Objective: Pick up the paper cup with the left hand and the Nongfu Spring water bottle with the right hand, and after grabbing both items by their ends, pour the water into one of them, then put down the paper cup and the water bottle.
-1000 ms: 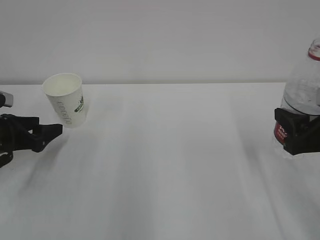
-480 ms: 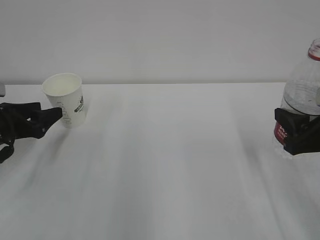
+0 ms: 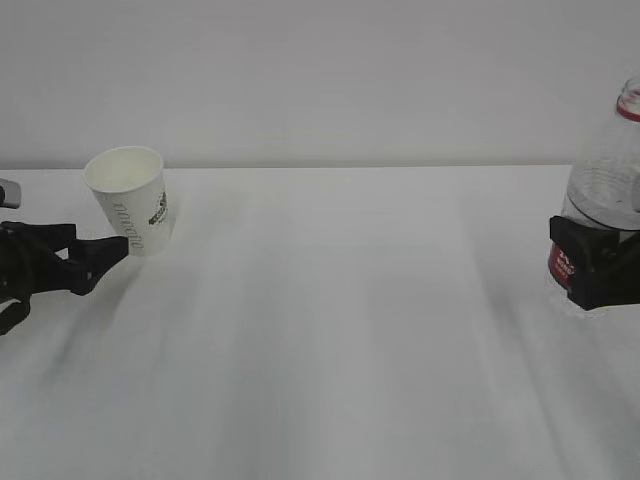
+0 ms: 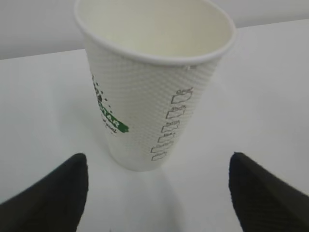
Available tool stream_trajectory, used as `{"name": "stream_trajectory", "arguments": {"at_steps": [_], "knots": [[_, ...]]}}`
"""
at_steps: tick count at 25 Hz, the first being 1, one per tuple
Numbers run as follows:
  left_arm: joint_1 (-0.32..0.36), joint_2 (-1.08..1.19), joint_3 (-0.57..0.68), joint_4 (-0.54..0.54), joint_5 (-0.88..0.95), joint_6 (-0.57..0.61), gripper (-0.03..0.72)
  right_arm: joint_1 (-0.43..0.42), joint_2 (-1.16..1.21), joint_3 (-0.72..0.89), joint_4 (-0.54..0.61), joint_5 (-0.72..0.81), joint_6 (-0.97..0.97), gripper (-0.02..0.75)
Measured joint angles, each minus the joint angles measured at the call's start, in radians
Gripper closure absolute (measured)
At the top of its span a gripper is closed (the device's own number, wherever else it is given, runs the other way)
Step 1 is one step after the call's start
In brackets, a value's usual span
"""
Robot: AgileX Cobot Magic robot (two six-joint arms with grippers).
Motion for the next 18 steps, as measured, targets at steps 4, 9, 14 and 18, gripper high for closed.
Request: {"name": "stream_trajectory", "arguments": {"at_steps": [4,9,14,18], "knots": [[0.000,0.035,-0.045,0.016,0.000,0.002,0.003,0.000,0.000,0.000,0.000,0.000,0.000,0.262],[-0.002,0.080,-0.073,0.018,0.001,0.053,0.005,0.000,0.000,0.000,0.000,0.000,0.000,0.262],[-0.021,0.094,-0.073,-0.015,0.001,0.127,0.006,0.000,0.000,0.000,0.000,0.000,0.000,0.262],[-0.032,0.105,-0.089,-0.055,0.001,0.138,0.009,0.000,0.000,0.000,0.000,0.000,0.000,0.262]]}}
